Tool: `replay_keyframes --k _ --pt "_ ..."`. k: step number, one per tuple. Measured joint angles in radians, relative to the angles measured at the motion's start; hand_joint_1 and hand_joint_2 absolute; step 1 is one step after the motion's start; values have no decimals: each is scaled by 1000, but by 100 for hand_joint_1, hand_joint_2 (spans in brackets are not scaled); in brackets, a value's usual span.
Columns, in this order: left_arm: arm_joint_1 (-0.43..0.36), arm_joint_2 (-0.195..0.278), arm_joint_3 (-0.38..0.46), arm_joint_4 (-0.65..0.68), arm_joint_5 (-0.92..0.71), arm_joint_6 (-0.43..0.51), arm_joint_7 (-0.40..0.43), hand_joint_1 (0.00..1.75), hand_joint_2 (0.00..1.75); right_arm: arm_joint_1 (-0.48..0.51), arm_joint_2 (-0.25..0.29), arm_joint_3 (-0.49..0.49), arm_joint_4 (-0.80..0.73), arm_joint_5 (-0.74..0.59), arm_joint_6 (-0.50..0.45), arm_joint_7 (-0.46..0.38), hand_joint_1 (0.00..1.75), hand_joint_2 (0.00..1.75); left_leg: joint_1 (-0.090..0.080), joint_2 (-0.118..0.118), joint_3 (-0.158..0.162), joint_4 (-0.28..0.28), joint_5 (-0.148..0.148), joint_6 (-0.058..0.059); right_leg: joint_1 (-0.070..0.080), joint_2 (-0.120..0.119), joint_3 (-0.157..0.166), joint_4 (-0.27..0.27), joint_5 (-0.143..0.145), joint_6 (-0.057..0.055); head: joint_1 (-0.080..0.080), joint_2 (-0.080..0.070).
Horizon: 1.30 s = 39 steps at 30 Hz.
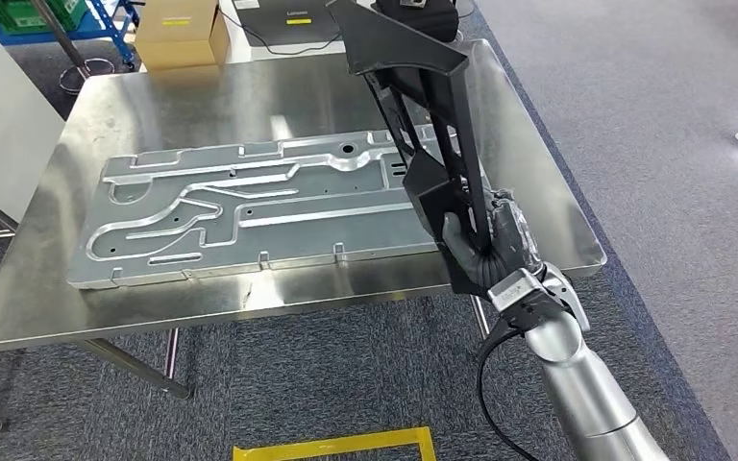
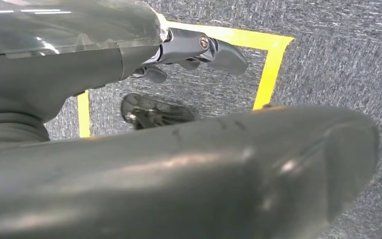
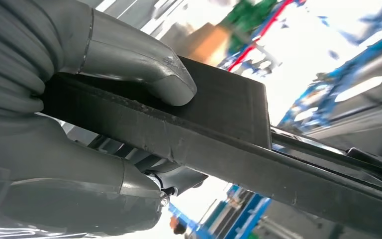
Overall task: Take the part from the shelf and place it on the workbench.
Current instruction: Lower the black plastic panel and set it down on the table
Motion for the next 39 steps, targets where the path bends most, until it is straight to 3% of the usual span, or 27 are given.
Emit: replay_keyframes --k 2,4,7,9,12,13,15,18,20,23,24,26,29,31,32,33,35,37,39 --pt "-2 1 2 0 -3 0 0 0 0 -60 -12 -8 66 78 -53 36 175 175 -1 0 42 -124 83 9 1 3 9 1 -7 5 0 0" --pt "-8 2 5 0 -7 1 1 0 0 -165 -28 -10 169 187 -108 72 175 175 -6 -1 70 -208 116 21 2 7 7 4 -9 14 1 0" --pt "-15 3 8 0 -8 5 5 0 0 -326 -46 -6 338 317 -142 112 175 175 -8 -2 73 -228 117 35 0 8 0 4 -8 31 1 0" --pt "-18 3 12 1 -4 6 6 0 0 -425 -47 21 441 417 -155 156 175 175 -4 -1 79 -239 122 45 -1 3 -15 37 -28 40 3 0" --pt "-29 4 22 1 3 6 5 0 0 -560 -33 103 604 580 -147 220 175 175 -4 0 83 -242 121 55 -3 -1 -105 208 -98 47 5 0" --pt "-31 4 25 1 5 6 5 0 0 -596 -23 136 658 637 -130 240 175 175 -4 -1 85 -241 120 55 -4 -1 -133 256 -106 49 5 0" --pt "-33 5 28 1 8 6 5 0 0 -642 -3 185 734 722 -99 270 175 175 -3 -2 88 -239 117 55 -7 -2 -157 287 -96 51 5 0" --pt "-33 5 29 1 9 6 5 0 0 -657 4 203 757 748 -89 279 175 175 -3 -3 89 -239 115 54 -8 -2 -155 276 -83 51 5 0" --pt "-33 6 31 1 9 7 5 0 0 -677 18 233 790 782 -72 286 175 175 -3 -4 91 -236 112 52 -10 -2 -135 227 -49 50 5 0" --pt "-35 10 37 2 6 0 7 0 0 -745 99 372 941 860 -1 263 175 175 -4 -6 91 -228 100 28 -5 -1 -61 52 18 37 3 0" --pt "-36 11 39 3 4 -4 7 0 0 -758 123 413 984 874 17 246 175 175 -4 -7 91 -228 97 19 -2 -1 -47 18 23 29 3 0" --pt "-35 13 39 5 2 -13 5 0 0 -757 140 443 1016 879 21 219 175 175 -1 -7 83 -207 79 9 -3 -4 -37 6 23 17 3 0" --pt "-33 18 40 7 1 -21 -5 0 0 -742 152 466 1054 869 7 180 175 175 0 -4 4 -41 5 0 -2 -9 -23 -2 20 3 2 0" --pt "-30 19 41 8 1 -23 -13 0 0 -713 160 474 1073 860 -21 158 175 175 1 -3 -49 51 -12 -2 -1 -8 -17 -2 16 -1 2 0" --pt "-30 19 41 9 1 -24 -15 0 0 -694 164 477 1080 856 -36 150 175 175 1 -3 -53 44 7 -2 0 -6 -13 -2 13 -1 2 0" --pt "-30 19 42 10 0 -24 -16 0 0 -678 170 480 1086 852 -52 144 175 175 1 -3 -40 2 42 -1 -1 -4 -9 -1 9 0 2 0" --pt "-32 19 42 11 -2 -23 -17 0 0 -655 180 483 1096 843 -81 139 175 175 2 -2 13 -132 116 3 0 0 -3 1 2 6 2 0" --pt "-35 19 42 11 -7 -20 -17 0 0 -648 186 483 1103 836 -106 139 175 175 -1 -4 47 -214 139 10 3 2 -4 4 -2 15 2 0" --pt "-36 19 42 12 -10 -16 -17 0 0 -635 192 483 1109 828 -124 136 175 175 -3 -5 52 -226 134 20 5 2 -5 2 -2 24 2 0"
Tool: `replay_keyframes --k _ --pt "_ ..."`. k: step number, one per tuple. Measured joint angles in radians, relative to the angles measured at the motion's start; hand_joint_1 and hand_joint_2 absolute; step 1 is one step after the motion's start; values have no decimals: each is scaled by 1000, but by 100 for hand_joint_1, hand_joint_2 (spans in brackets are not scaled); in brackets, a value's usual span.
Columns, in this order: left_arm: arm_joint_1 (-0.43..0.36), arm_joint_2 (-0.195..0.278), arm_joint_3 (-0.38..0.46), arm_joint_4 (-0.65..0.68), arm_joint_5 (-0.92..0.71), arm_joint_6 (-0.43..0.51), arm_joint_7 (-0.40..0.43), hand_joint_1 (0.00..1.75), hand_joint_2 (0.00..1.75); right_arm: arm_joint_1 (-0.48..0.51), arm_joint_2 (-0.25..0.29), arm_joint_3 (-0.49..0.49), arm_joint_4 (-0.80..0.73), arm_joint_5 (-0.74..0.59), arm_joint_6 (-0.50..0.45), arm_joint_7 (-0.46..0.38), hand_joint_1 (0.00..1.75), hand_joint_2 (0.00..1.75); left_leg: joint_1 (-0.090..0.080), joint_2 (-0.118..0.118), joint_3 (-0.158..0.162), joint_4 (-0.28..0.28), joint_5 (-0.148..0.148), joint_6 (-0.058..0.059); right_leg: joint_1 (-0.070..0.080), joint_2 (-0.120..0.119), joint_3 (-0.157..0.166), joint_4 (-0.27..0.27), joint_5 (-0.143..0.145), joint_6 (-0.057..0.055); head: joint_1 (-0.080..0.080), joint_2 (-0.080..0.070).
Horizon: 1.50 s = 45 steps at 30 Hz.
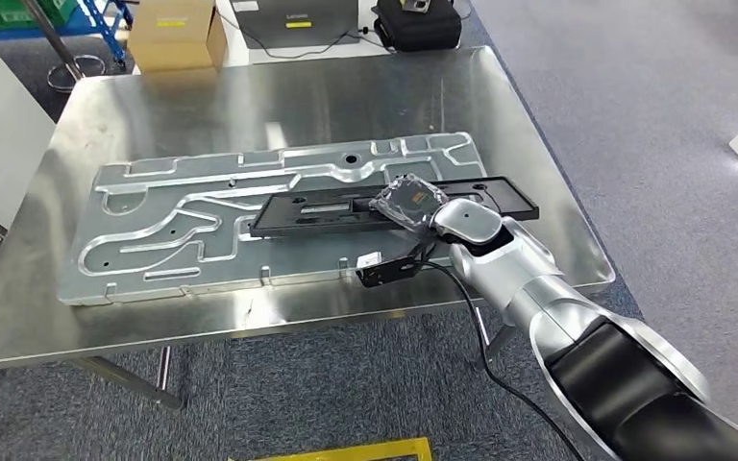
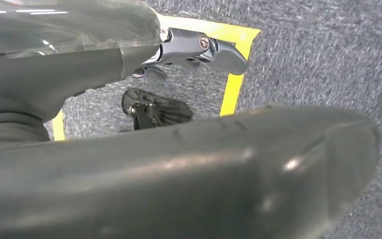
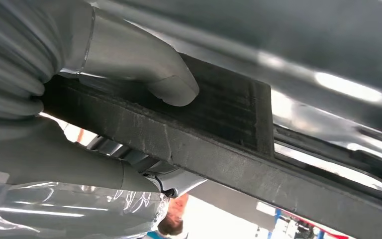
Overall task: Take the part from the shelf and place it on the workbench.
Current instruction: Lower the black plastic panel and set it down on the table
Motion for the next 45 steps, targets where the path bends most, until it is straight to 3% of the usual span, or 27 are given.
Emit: replay_keyframes --k 3,6,7,8,9,11,13,17,19,22,23,24,25,27,29,34,36,38,39,40,42,44,45 --pt "1 0 0 1 -9 7 -4 0 0 34 6 -1 7 -36 -31 -27 175 175 5 0 8 -9 3 17 -1 -2 -11 32 -26 15 1 0" --pt "-2 0 0 1 -18 8 -11 0 0 65 8 -4 11 -68 -59 -47 175 175 4 1 13 -12 0 28 -2 -4 -100 206 -104 23 1 0" --pt "-2 1 0 1 -19 9 -12 0 0 75 9 -6 13 -72 -63 -49 175 175 3 1 14 -11 -1 29 -3 -4 -128 257 -118 25 1 0" --pt "-2 1 0 1 -20 10 -12 0 0 83 9 -8 14 -76 -66 -50 175 175 3 1 15 -10 -3 30 -3 -4 -141 276 -113 24 1 0" --pt "-1 2 0 1 -21 11 -12 0 0 88 9 -10 16 -80 -67 -51 175 175 2 0 17 -9 -4 30 -3 -4 -135 256 -90 22 1 0" --pt "-1 2 0 1 -22 15 -11 0 87 92 9 -14 18 -88 -70 -58 87 87 1 -1 24 -8 -9 27 -1 -4 -76 131 -21 13 1 0" --pt "-1 2 -1 1 -25 18 -11 0 175 96 10 -20 18 -97 -76 -66 0 0 -3 -1 27 -6 -14 21 5 -4 -24 24 16 4 1 0" --pt "1 5 -3 1 -37 25 -4 0 175 120 11 -33 19 -117 -82 -83 0 0 -4 0 28 -3 -21 2 6 -4 -10 -8 23 -12 1 0" --pt "2 6 -4 1 -41 29 0 0 175 125 11 -41 20 -125 -87 -86 0 0 -3 1 7 48 -57 -9 -1 -4 -6 -17 29 -22 0 0" --pt "4 7 -4 1 -40 36 2 0 44 137 11 -50 19 -131 -96 -87 0 0 3 2 -79 240 -148 -23 -1 -4 -6 -17 28 -27 -1 0" --pt "5 7 -4 2 -38 36 1 0 0 141 11 -53 20 -133 -102 -87 0 0 5 3 -99 281 -158 -26 -2 -4 -6 -17 28 -27 -1 0" --pt "7 7 -4 2 -35 36 0 0 0 145 11 -55 20 -135 -110 -88 0 0 7 3 -102 285 -149 -28 -2 -4 -6 -16 27 -26 -1 0" --pt "8 7 -4 2 -33 35 -1 0 0 147 11 -57 19 -137 -123 -91 0 0 9 3 -85 248 -122 -30 -3 -3 -5 -14 26 -24 -1 0" --pt "7 8 -4 2 -32 33 -2 0 0 148 11 -63 15 -149 -168 -103 0 0 13 4 -17 108 -57 -31 -6 -2 -5 -8 21 -16 -1 0" --pt "6 8 -4 3 -32 31 -2 0 0 147 10 -74 5 -171 -230 -122 0 0 11 3 29 15 -29 -23 -4 -1 -8 -1 17 -5 0 0" --pt "9 7 -4 5 -30 30 -1 0 0 152 -10 -116 -74 -285 -385 -194 0 0 7 1 32 1 -23 15 -6 -2 -13 10 8 19 1 0" --pt "9 5 -3 5 -23 33 -3 0 0 172 -36 -131 -166 -369 -431 -209 0 0 7 1 33 -2 -21 26 -7 -4 -45 84 -39 26 1 0" --pt "10 4 -1 5 -15 33 -12 0 0 225 -76 -154 -313 -436 -451 -211 0 0 4 0 33 -2 -22 32 -7 -5 -109 219 -103 29 1 0" --pt "11 3 1 5 -12 30 -19 0 0 269 -102 -182 -415 -455 -456 -211 0 0 2 -1 33 -2 -22 34 -6 -5 -134 272 -119 28 1 0" --pt "13 1 3 5 -9 26 -26 0 0 320 -127 -221 -521 -463 -458 -211 0 0 0 -5 34 -2 -23 36 -5 -5 -143 290 -117 25 1 0" --pt "20 -3 8 5 -2 19 -37 0 0 421 -170 -324 -727 -460 -459 -212 0 0 -5 -12 37 -1 -25 39 0 -5 -109 218 -66 13 1 0" --pt "27 -13 13 6 8 16 -47 0 0 517 -199 -450 -913 -449 -460 -212 0 0 -10 -17 39 -1 -28 40 12 -11 -39 75 -10 -9 1 0" --pt "30 -17 17 6 13 15 -51 0 0 563 -208 -517 -998 -445 -461 -212 0 0 -11 -18 40 -1 -30 38 18 -15 -16 29 4 -16 1 0"
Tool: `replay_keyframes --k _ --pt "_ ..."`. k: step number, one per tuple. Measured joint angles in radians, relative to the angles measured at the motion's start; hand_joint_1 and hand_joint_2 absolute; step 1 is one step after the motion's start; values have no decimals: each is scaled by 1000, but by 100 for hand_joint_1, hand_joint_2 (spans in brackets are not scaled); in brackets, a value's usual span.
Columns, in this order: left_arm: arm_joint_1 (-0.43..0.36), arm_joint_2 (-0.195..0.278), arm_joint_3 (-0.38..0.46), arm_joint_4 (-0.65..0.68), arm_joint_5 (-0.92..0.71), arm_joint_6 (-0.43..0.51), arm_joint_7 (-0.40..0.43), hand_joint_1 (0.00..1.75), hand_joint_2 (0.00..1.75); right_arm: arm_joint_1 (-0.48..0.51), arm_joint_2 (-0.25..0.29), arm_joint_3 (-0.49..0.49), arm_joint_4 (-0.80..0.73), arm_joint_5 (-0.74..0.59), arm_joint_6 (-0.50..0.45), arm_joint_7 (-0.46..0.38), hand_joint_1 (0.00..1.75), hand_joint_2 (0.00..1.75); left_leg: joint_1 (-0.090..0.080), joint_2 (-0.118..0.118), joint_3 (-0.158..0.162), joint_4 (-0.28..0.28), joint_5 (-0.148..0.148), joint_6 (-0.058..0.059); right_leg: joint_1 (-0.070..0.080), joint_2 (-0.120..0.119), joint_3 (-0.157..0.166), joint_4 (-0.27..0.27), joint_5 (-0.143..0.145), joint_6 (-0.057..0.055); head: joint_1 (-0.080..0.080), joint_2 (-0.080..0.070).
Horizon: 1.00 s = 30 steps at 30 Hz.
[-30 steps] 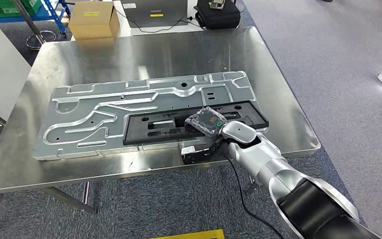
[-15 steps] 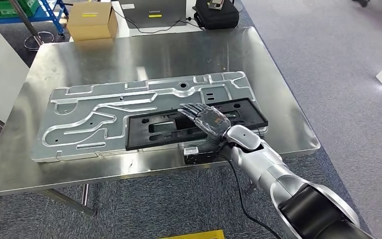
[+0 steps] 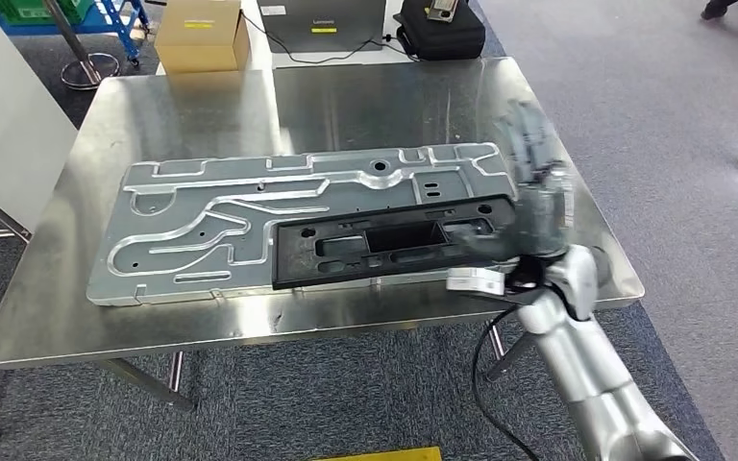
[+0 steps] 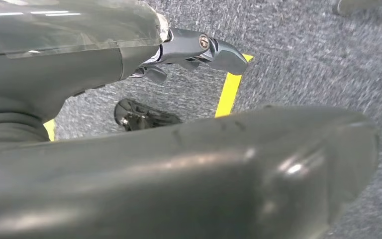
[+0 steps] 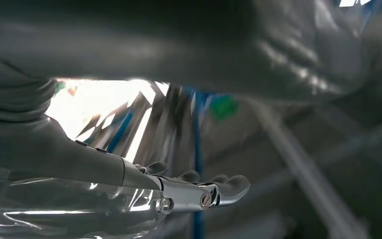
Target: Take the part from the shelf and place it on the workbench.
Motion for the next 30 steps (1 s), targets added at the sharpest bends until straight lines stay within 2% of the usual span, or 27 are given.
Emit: replay_keyframes --k 1,2,4,5,6,8,9,10,11,12,14,15,16,19,20,21,23,24,25,26,27,28,30 --pt "3 -5 6 1 5 0 -4 0 0 52 -7 -72 -82 0 -1 0 0 0 0 -1 1 0 -2 -3 5 -4 14 -29 5 -5 0 0" --pt "6 -8 11 1 8 0 -6 0 0 102 -11 -137 -151 -2 -2 3 0 0 0 -1 2 0 -3 -8 7 -6 17 -34 6 -5 1 0" --pt "11 -12 20 1 13 3 -9 0 0 202 -20 -254 -261 -11 -3 10 0 0 -1 0 5 2 -10 -16 1 -7 22 -43 10 -5 2 0" --pt "13 -15 24 1 15 5 -10 0 0 254 -24 -308 -307 -21 -3 12 0 0 -3 4 3 17 -28 -20 -4 -9 25 -48 13 -6 1 0" --pt "14 -18 29 1 17 8 -11 0 0 308 -27 -360 -347 -31 -3 11 0 0 -3 9 -7 51 -59 -26 -9 -11 27 -53 16 -6 -1 0" --pt "16 -25 40 1 22 17 -10 0 0 416 -23 -472 -394 -35 -1 3 0 0 3 18 -43 167 -140 -36 -13 -16 26 -55 18 -8 -4 0" --pt "17 -28 45 1 24 22 -9 0 0 462 -15 -527 -385 -28 1 1 0 0 7 20 -60 224 -169 -39 -14 -17 24 -55 19 -7 -4 0" --pt "18 -31 49 1 25 26 -6 0 0 503 -2 -586 -355 -20 3 0 0 0 10 21 -64 254 -181 -42 -15 -18 21 -54 20 -6 -4 0" --pt "18 -34 52 1 24 29 -4 0 0 539 11 -639 -309 -17 4 1 0 0 11 21 -51 248 -174 -44 -17 -18 18 -53 22 -4 -4 0" --pt "19 -36 54 1 22 30 -2 0 0 570 23 -688 -258 -20 5 1 0 0 13 21 -21 205 -152 -46 -19 -18 14 -50 24 -2 -4 0" --pt "18 -38 56 1 15 28 -1 0 0 608 37 -765 -156 -28 5 1 0 0 13 20 64 60 -102 -46 -23 -15 6 -43 29 6 -4 0" --pt "17 -38 56 1 9 26 -1 0 0 614 41 -800 -87 -27 5 0 0 0 12 18 93 8 -87 -42 -23 -12 3 -40 32 12 -4 0" --pt "16 -39 56 1 3 22 -3 0 0 617 44 -833 -9 -24 6 0 0 0 11 17 107 -23 -80 -37 -22 -10 1 -39 36 18 -3 0" --pt "17 -40 56 1 -13 12 -11 0 0 630 64 -919 217 10 5 1 0 0 6 17 99 -30 -62 -14 -25 -7 -1 -40 46 41 -1 0" --pt "17 -40 56 1 -17 10 -13 0 0 633 74 -943 274 26 5 2 0 0 6 19 93 -33 -53 -6 -28 -4 -8 -30 31 46 -1 0" --pt "17 -40 56 1 -21 8 -17 0 0 631 85 -969 335 47 4 8 0 0 7 22 86 -36 -43 2 -31 -2 -19 -3 -1 51 -1 0" --pt "16 -40 56 1 -30 5 -25 0 0 616 104 -1012 468 102 6 35 0 0 6 28 67 -36 -26 10 -34 1 -53 105 -99 57 0 0" --pt "16 -40 56 1 -33 4 -30 0 0 607 115 -1032 547 135 13 57 0 0 4 29 56 -35 -17 11 -35 2 -69 171 -138 59 0 0" --pt "16 -40 56 1 -36 4 -35 0 0 599 125 -1044 619 167 25 83 0 0 3 30 44 -34 -10 10 -36 2 -74 219 -157 61 0 0" --pt "17 -40 56 1 -37 4 -39 0 0 594 136 -1052 682 195 41 108 0 0 2 30 32 -32 -2 9 -36 2 -67 242 -155 62 0 0" --pt "18 -40 56 1 -39 4 -42 0 0 587 145 -1056 736 221 66 138 0 0 1 31 21 -29 4 6 -37 2 -39 224 -134 61 -1 0" --pt "18 -40 56 1 -42 4 -43 0 0 579 150 -1056 783 243 95 174 0 0 0 31 10 -25 10 3 -37 2 7 170 -107 59 -1 0" --pt "18 -41 55 1 -51 7 -45 0 0 556 156 -1057 869 282 173 262 0 0 -1 33 -5 -16 20 -6 -33 4 115 19 -86 51 -1 0"
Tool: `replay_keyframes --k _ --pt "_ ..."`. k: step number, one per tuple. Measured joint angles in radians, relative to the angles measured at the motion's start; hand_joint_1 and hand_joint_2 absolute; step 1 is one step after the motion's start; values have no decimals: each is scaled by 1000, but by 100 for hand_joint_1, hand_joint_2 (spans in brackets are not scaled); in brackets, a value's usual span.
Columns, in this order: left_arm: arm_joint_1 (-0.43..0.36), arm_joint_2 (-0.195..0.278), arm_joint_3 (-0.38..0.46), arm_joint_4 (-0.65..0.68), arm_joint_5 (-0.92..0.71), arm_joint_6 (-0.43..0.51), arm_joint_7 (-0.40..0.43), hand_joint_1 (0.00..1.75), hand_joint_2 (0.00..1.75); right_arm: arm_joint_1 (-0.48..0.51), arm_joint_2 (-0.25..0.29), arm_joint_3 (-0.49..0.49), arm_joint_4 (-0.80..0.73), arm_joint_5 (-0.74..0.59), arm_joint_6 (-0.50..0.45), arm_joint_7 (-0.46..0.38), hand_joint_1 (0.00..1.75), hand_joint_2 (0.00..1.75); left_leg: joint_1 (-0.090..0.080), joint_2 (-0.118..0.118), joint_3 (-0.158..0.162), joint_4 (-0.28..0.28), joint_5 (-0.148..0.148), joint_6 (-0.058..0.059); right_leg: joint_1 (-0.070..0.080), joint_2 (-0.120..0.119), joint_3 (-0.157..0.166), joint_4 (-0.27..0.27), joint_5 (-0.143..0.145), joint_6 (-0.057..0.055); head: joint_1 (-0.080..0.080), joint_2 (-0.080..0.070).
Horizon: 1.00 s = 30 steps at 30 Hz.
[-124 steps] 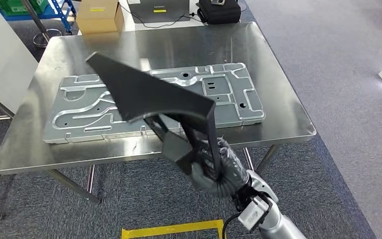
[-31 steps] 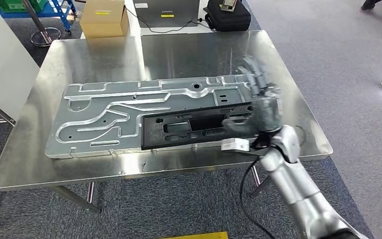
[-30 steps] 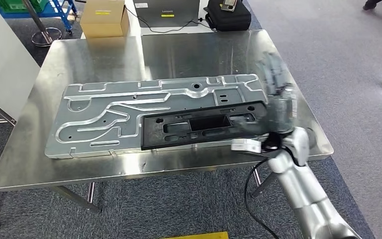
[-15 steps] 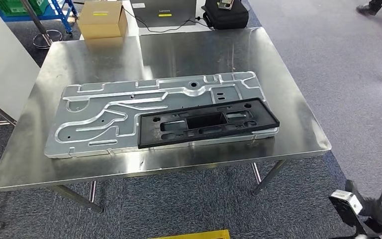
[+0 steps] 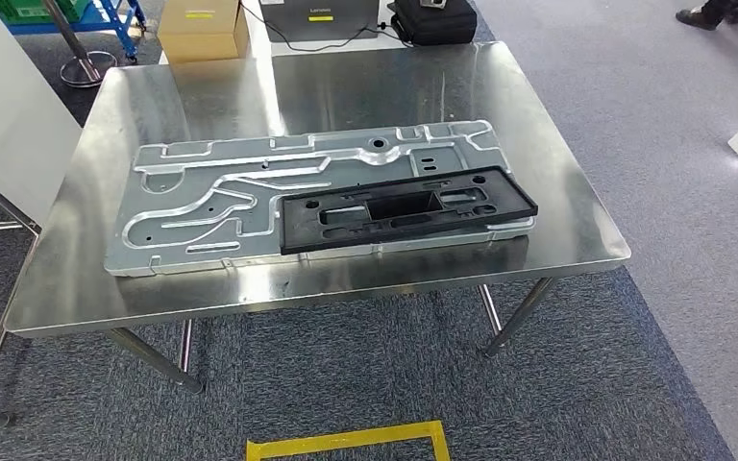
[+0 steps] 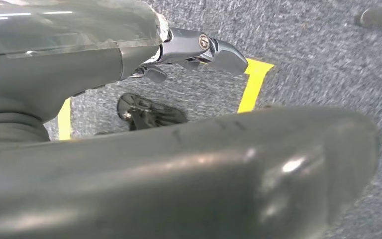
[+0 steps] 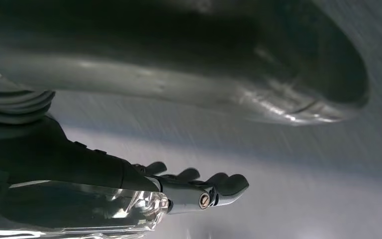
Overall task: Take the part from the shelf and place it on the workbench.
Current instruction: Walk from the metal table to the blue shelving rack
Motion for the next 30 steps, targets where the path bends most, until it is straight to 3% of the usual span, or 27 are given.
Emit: replay_keyframes --k 2,4,5,6,9,10,11,12,14,16,17,18,20,21,23,25,26,28,29,30 --pt "-2 -3 -2 0 -11 3 2 0 0 -19 4 0 70 29 107 95 0 0 0 1 -5 4 12 -11 7 4 48 -79 -6 -12 1 0" --pt "-3 -5 -5 0 -21 5 9 0 0 -29 10 0 125 41 209 168 0 0 2 0 -10 2 27 -25 10 3 38 -87 7 -27 3 0" --pt "-1 -5 -6 0 -24 6 12 0 0 -33 12 0 144 44 246 192 0 0 3 -2 -16 7 20 -30 9 1 30 -89 16 -35 4 0" --pt "1 -7 -8 0 -28 7 17 0 0 -36 14 0 159 47 276 211 0 0 4 -3 -26 26 -7 -35 7 -1 18 -92 28 -44 4 0" --pt "3 -12 -12 1 -38 8 30 0 0 -44 15 0 189 57 362 260 0 0 8 -4 -66 184 -159 -41 11 -4 -26 -91 64 -59 3 0" --pt "2 -13 -14 1 -42 7 34 0 0 -47 15 0 198 59 391 272 0 0 8 -4 -70 240 -187 -42 13 -4 -43 -89 75 -59 3 0" --pt "1 -14 -16 2 -48 6 39 0 0 -50 16 0 206 62 418 283 0 0 8 -4 -63 273 -187 -41 15 -5 -61 -86 86 -59 3 0" --pt "1 -14 -20 2 -55 6 44 0 0 -53 17 0 212 66 440 292 0 0 7 -4 -41 274 -165 -40 17 -5 -78 -81 96 -59 3 0" --pt "-1 -15 -29 2 -68 5 58 0 0 -60 20 0 222 72 471 311 0 0 5 -4 53 175 -109 -32 19 -5 -110 -69 115 -55 3 0" --pt "-6 -16 -37 2 -79 6 73 0 0 -67 26 0 227 74 485 330 0 0 0 -4 157 26 -111 -22 21 -5 -128 -61 132 -48 3 0" --pt "-8 -18 -40 2 -84 6 80 0 0 -69 29 0 230 75 491 339 0 0 -3 -4 185 -23 -123 -18 21 -6 -131 -60 141 -43 4 0" --pt "-10 -20 -43 2 -89 6 87 0 0 -72 32 0 232 75 496 348 0 0 -5 -4 195 -46 -128 -14 20 -7 -132 -62 150 -37 2 0" --pt "-11 -28 -49 3 -102 6 100 0 0 -75 34 0 236 75 504 365 0 0 -5 -1 184 -55 -110 -4 17 -7 -135 -64 161 -25 1 0" --pt "-12 -31 -53 3 -109 7 106 0 0 -77 36 -1 238 75 508 374 0 0 -4 1 174 -57 -97 3 16 -5 -141 -55 145 -20 0 0" --pt "-14 -37 -64 4 -121 7 113 0 0 -79 38 -3 241 74 519 405 0 0 -1 5 144 -59 -68 13 11 -1 -166 25 45 -12 2 0" --pt "-15 -40 -74 5 -134 7 114 0 0 -83 39 -7 243 73 537 451 0 0 -2 6 108 -56 -42 16 8 0 -189 155 -49 -4 5 0" --pt "-16 -42 -80 5 -139 6 114 0 0 -85 39 -10 243 73 548 472 0 0 -2 7 89 -52 -30 14 7 0 -189 203 -55 -1 5 0" --pt "-18 -44 -90 5 -147 4 114 0 0 -88 41 -14 245 74 568 494 0 0 -2 8 49 -39 -8 9 3 0 -149 217 -5 2 4 0" --pt "-20 -45 -93 5 -148 3 114 0 0 -90 42 -15 246 74 575 498 0 0 -2 8 31 -31 1 6 1 0 -104 170 23 2 4 0" --pt "-21 -45 -96 5 -150 3 114 0 0 -94 43 -16 246 75 581 499 0 0 -3 7 14 -22 8 1 1 0 -43 96 30 1 4 0"
